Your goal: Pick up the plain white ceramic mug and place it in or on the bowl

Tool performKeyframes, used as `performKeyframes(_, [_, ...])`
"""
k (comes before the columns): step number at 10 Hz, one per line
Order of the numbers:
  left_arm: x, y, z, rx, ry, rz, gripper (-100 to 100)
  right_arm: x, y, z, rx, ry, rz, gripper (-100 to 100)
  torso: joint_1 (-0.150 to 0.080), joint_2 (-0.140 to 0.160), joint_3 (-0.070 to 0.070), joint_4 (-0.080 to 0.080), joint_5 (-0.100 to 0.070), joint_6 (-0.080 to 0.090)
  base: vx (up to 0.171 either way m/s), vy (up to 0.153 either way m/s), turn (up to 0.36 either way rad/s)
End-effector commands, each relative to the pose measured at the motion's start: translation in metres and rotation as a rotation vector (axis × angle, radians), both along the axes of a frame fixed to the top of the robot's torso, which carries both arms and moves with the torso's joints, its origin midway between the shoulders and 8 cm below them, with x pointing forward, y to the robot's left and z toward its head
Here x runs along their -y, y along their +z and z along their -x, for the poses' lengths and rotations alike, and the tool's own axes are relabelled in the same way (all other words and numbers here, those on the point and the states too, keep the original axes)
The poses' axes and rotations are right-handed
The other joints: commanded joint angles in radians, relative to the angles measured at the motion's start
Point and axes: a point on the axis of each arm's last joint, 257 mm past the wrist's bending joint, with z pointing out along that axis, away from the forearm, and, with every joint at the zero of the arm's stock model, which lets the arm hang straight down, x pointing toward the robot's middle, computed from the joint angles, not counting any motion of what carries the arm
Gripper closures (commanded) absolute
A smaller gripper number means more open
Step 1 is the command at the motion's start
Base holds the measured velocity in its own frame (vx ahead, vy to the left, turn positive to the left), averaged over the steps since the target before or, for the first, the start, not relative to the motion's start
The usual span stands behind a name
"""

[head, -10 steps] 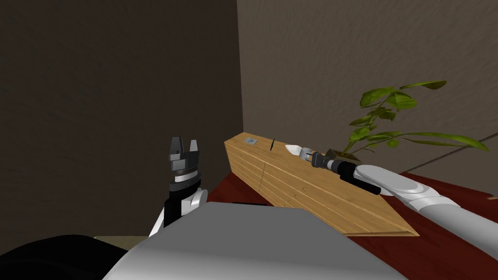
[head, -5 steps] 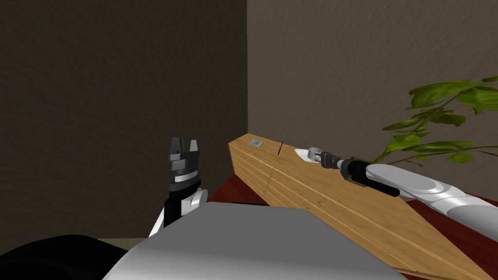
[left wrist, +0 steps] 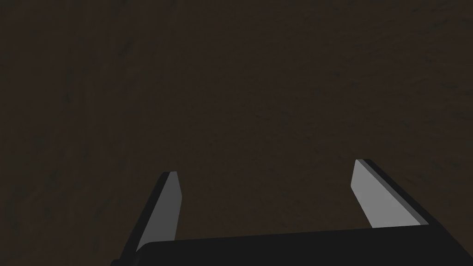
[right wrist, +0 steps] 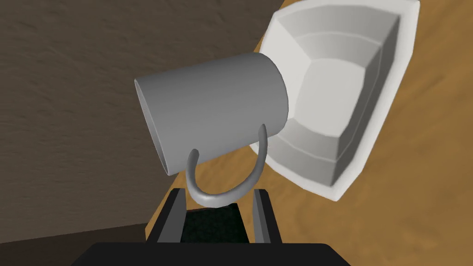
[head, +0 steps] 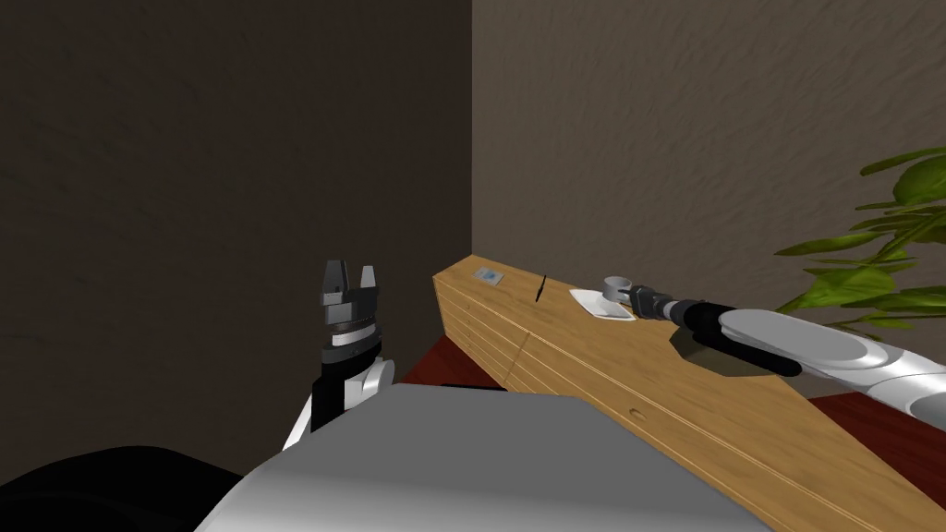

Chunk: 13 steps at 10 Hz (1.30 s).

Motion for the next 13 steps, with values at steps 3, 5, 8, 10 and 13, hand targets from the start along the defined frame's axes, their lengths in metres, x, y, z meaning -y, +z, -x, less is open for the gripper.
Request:
performKeyframes(3, [0.0, 0.0, 0.0, 0.0, 0.0, 0.0, 0, 0.039, 0.026, 0.004, 0.043, -0.076, 0.066, 100, -0.002, 0.001, 0.001, 0.001, -0.001, 0.002, 0.142, 0.029, -0.138])
performKeyframes(5, [0.0, 0.0, 0.0, 0.0, 0.0, 0.0, 0, 0.035, 0.024, 0.003, 0.04, -0.071, 0.062, -100, -0.002, 0.005, 0.003, 0.001, -0.002, -0.001, 0.034, 0.008, -0.011])
performKeyframes(8, [0.0, 0.0, 0.0, 0.0, 0.0, 0.0, 0, 0.034, 0.024, 0.003, 0.04, -0.07, 0.062, -100, -0.002, 0.01, 0.006, 0.002, -0.002, -0.001, 0.0, 0.0, 0.0])
performKeyframes(10, [0.0, 0.0, 0.0, 0.0, 0.0, 0.0, 0, 0.034, 0.024, 0.003, 0.04, -0.07, 0.062, 0, -0.002, 0.01, 0.006, 0.002, -0.002, -0.001, 0.0, 0.0, 0.0])
performKeyframes(13, [0.0, 0.0, 0.0, 0.0, 0.0, 0.0, 0, 0.024, 0.052, -0.009, 0.035, -0.036, 0.058, -100, -0.002, 0.008, 0.005, 0.002, -0.002, 0.0, 0.035, 0.014, -0.128])
